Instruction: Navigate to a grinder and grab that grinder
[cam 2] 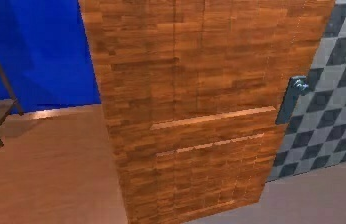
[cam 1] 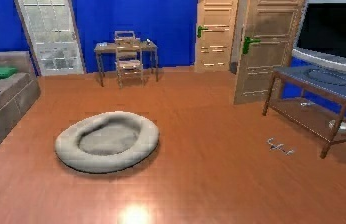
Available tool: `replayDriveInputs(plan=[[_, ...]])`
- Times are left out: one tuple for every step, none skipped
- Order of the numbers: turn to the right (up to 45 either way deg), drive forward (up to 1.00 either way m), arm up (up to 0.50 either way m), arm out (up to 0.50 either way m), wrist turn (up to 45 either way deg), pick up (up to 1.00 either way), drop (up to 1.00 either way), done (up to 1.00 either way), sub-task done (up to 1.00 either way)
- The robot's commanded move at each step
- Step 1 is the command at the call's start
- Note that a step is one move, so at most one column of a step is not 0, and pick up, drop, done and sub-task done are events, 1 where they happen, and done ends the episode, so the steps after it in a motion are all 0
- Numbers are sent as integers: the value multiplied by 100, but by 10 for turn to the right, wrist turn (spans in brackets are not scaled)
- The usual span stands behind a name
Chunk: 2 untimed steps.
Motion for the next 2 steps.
replayDriveInputs(plan=[[210,0,0,0,0,0,0,0,0],[0,100,0,0,0,0,0,0,0]])
